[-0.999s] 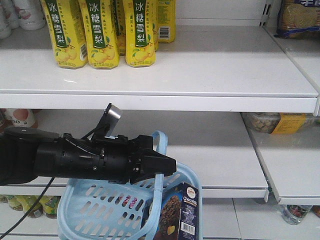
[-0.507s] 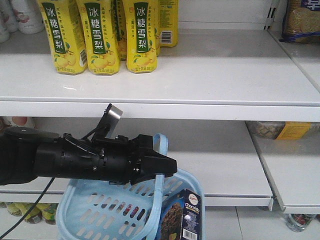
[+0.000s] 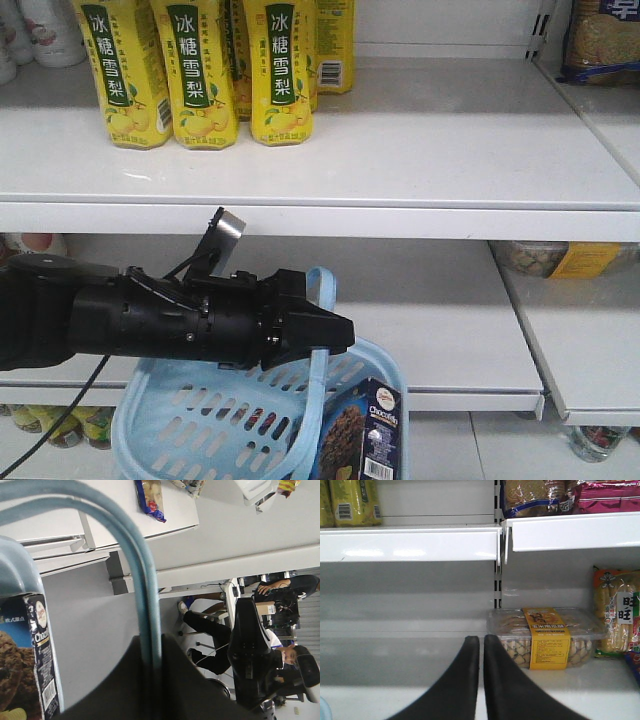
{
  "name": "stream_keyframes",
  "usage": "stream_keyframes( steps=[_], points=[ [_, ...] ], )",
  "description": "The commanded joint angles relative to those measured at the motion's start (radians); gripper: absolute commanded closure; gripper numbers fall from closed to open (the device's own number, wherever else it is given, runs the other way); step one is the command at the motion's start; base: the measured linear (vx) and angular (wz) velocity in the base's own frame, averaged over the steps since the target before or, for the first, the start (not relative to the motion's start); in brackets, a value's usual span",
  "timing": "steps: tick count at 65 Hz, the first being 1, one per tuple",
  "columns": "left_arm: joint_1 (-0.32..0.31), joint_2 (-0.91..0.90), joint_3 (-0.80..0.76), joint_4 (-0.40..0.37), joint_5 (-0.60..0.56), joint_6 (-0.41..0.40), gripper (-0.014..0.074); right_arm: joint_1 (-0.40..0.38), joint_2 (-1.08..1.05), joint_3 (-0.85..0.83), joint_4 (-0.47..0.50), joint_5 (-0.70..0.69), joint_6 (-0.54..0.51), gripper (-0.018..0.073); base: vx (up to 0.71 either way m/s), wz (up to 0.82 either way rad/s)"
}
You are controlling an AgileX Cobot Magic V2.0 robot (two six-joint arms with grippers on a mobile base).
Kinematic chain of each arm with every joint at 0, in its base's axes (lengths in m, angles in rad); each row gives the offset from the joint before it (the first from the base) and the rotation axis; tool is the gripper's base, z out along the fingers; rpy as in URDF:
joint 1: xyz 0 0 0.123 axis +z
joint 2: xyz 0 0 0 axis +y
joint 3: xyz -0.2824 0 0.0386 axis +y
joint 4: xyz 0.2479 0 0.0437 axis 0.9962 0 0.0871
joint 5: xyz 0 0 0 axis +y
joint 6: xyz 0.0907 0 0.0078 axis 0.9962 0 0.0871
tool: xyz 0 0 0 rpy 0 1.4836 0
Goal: Left arm holds basket, right arm returns cookies
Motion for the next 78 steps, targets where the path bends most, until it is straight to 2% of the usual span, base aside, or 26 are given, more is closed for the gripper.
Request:
stream_keyframes(
  steps=[1, 26, 37, 45, 52, 66, 78],
  points=[
    [0.001, -0.050, -0.036, -0.095, 0.004, 0.049, 0.0599, -0.006, -0.013, 0.018, -0.010, -0.072, -0.005, 0.0566, 0.00, 0.00],
    [0.001, -0.050, -0.036, -0.095, 0.004, 0.049, 0.0599, -0.007, 0.001, -0.006, 0.030, -0.137, 0.030, 0.0566, 0.00, 0.00],
    [0.001, -0.050, -0.036, -0.095, 0.004, 0.049, 0.0599, -0.006, 0.125, -0.184, 0.044, 0.011, 0.031, 0.0566, 0.00, 0.00],
    [0.001, -0.050, -0.036, -0.095, 0.004, 0.049, 0.0599, -0.006, 0.280, -0.327, 0.021, 0.079, -0.007, 0.0566, 0.00, 0.00],
    [0.001, -0.050, -0.036, -0.095, 0.004, 0.049, 0.0599, -0.006, 0.401, -0.410, 0.061, 0.113, 0.002, 0.0566, 0.00, 0.00],
    [0.001, -0.050, -0.036, -0.095, 0.004, 0.049, 0.0599, -0.006, 0.534, -0.427, 0.078, 0.035, -0.001, 0.0566, 0.00, 0.00],
    [0.001, -0.050, -0.036, -0.095, 0.004, 0.049, 0.0599, -0.006, 0.546, -0.427, 0.075, 0.018, -0.002, 0.0561, 0.00, 0.00]
  ],
)
